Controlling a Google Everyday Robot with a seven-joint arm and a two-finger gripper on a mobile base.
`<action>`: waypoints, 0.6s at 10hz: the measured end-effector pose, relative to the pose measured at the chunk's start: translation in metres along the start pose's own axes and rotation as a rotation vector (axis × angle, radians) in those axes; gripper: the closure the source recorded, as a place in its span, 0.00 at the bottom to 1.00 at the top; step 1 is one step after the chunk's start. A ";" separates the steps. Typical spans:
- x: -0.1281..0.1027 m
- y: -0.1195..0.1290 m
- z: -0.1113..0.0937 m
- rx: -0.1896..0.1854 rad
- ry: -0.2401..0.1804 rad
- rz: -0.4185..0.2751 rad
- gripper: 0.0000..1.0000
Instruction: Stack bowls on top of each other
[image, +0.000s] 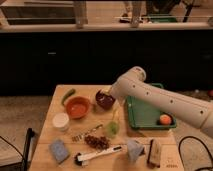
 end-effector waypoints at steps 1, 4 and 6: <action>0.000 -0.002 0.004 0.003 -0.005 0.005 0.20; 0.003 -0.006 0.030 0.012 -0.012 0.015 0.20; 0.004 -0.010 0.053 0.017 -0.026 0.023 0.20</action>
